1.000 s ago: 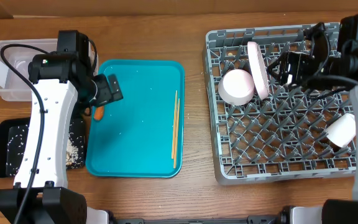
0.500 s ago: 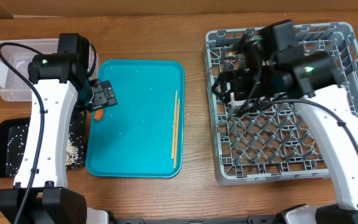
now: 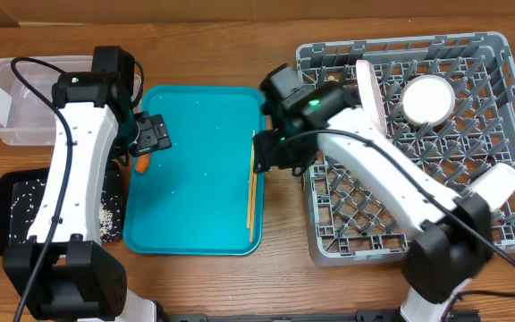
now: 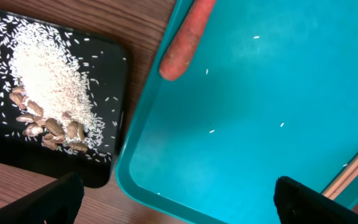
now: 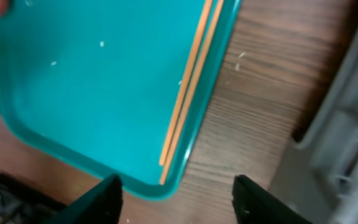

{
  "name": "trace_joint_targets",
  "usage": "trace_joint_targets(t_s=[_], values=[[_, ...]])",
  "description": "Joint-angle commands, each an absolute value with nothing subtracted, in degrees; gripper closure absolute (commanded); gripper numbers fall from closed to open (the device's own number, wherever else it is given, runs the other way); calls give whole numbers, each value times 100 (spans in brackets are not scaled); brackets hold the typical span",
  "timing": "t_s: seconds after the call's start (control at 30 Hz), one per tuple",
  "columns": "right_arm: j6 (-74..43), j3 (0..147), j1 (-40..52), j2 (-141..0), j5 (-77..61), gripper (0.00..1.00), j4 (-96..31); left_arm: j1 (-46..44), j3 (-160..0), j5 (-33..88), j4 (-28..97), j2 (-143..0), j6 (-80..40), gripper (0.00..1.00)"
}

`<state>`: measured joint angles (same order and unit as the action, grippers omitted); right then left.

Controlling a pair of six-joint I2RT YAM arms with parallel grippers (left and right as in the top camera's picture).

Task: Sort waste into correct bins and load items into the dishwasher
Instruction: 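Reach the right gripper down to the chopsticks on the teal tray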

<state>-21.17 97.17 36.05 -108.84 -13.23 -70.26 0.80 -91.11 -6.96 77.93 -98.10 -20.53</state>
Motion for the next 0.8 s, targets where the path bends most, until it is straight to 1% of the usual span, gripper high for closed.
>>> trace_joint_targets(t_s=[0.0, 0.27, 0.37, 0.43, 0.53, 0.6, 0.77], values=[[-2663, 9756, 3861, -11312, -1186, 43, -6897, 84, -9074, -810, 7769, -9933, -1925, 0], [-3072, 9754, 4204, -12130, -1181, 44, -6652, 84, -9076, -790, 7651, -9935, -1927, 0], [-3144, 9751, 4320, -12283, -1142, 47, -6565, 84, -9076, -790, 7642, -9935, -1927, 0], [-3203, 9747, 4386, -12372, -1050, 52, -6512, 84, -9074, -790, 7640, -9935, -1927, 0], [-3225, 9743, 4482, -12519, -941, 53, -6412, 84, -9076, -790, 7642, -9935, -1927, 0], [-3369, 9743, 4547, -12613, -847, 56, -6394, 84, -9076, -788, 7642, -9935, -1927, 0], [-3479, 9736, 4617, -12846, -838, 57, -6337, 84, -9074, -788, 7642, -9935, -1927, 0]])
